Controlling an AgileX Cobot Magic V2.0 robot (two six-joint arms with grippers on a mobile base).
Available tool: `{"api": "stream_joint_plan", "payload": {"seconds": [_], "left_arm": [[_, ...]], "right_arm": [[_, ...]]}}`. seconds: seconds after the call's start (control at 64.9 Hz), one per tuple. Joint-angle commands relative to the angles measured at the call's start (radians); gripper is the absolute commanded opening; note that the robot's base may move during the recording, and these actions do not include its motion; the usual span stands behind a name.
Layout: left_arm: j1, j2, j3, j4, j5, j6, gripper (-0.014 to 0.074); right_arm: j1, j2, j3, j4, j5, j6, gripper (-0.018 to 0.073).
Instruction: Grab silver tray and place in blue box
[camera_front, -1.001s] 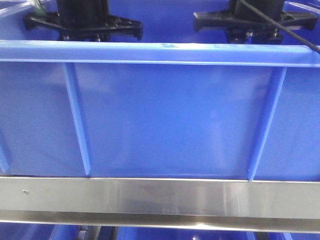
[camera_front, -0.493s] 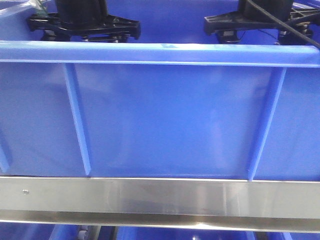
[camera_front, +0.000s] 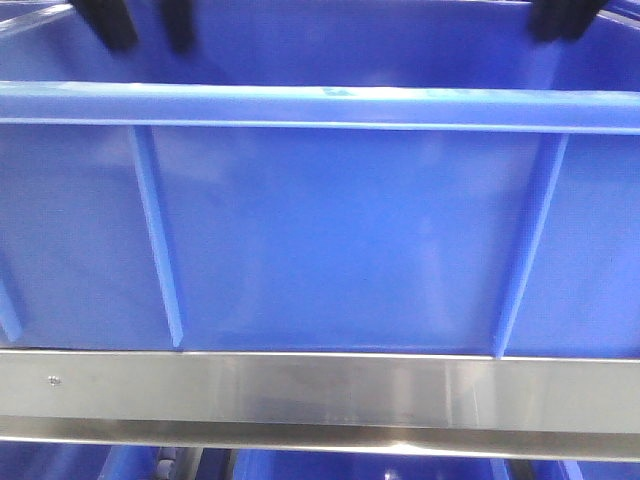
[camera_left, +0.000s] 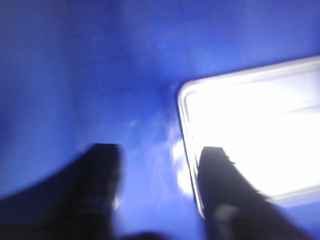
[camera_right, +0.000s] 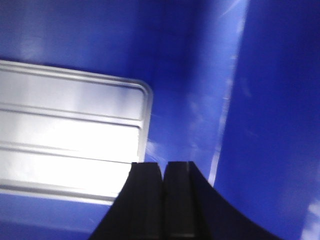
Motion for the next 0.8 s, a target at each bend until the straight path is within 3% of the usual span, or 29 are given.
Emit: {"api": "stream_joint_plan", "payload": {"seconds": [0.0, 0.062, 0.416, 0.601, 0.786], "left_arm": [[-0.007, -0.126, 0.027, 0.009, -0.028, 0.009, -0.0032], [-0.007, -0.18, 0.078, 0.002, -0.052, 0.009, -0.0116], [-0.04, -0.593, 0.482, 0.007, -0.278, 0.01, -0.0095], [-0.066, -0.84, 0.7, 0.005, -0.458, 0.074, -0.0095], [-0.1, -1.084, 0.829, 0.005, -0.526, 0.09, -0.0094]], "right_arm": [[-0.002, -0.119, 0.048, -0.051, -0.075, -0.012, 0.0057], [-0.002, -0.173, 0.097, -0.053, -0.103, -0.012, 0.0057], [-0.002, -0.55, 0.404, -0.054, -0.303, -0.101, 0.0057], [-0.002, -0.774, 0.542, -0.054, -0.397, -0.138, 0.0057], [-0.002, -1.0, 0.67, -0.054, -0.476, -0.197, 0.0057]]}}
